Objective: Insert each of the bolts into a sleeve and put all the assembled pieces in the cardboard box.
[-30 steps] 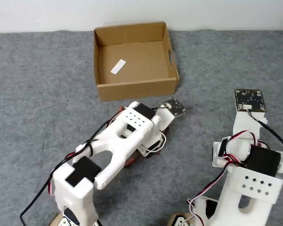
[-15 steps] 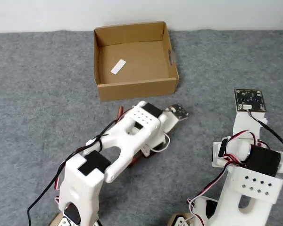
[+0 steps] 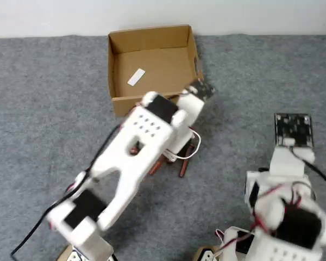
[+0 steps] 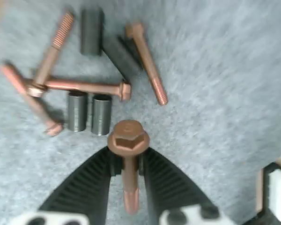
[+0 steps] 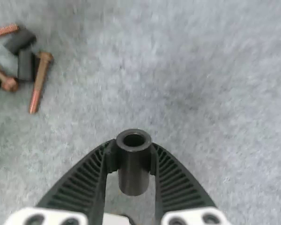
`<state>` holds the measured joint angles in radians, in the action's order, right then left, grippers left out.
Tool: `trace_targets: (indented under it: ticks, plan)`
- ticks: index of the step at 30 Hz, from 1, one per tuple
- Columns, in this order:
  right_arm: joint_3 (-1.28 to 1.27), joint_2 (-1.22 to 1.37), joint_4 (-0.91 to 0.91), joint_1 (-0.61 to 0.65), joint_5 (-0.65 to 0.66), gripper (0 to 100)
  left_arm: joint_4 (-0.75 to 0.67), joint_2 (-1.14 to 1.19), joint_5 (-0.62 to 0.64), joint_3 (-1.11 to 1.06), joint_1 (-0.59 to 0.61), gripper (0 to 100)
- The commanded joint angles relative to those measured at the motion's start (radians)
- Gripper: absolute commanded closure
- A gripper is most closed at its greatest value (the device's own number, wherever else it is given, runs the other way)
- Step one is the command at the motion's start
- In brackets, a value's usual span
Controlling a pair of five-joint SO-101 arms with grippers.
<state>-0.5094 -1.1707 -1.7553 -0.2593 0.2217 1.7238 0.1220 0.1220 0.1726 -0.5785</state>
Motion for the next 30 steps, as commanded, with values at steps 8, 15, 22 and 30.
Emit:
trace_targets:
  ticks: [8,15,22,30]
  plan:
    - [-0.014,-0.099,0.001,-0.007,-0.14,98.9,-0.066,-0.647,0.196,-0.397,0.006,100]
    - [-0.153,-0.11,0.113,0.127,-0.374,98.9,-0.216,-0.968,0.287,-0.676,0.044,100]
    - [-0.186,-0.11,0.199,0.45,-0.532,98.9,-0.269,-1.183,0.281,-0.743,0.215,100]
    - [-0.261,-0.11,0.367,0.693,-0.542,98.9,-0.451,-1.358,0.287,-0.757,0.216,100]
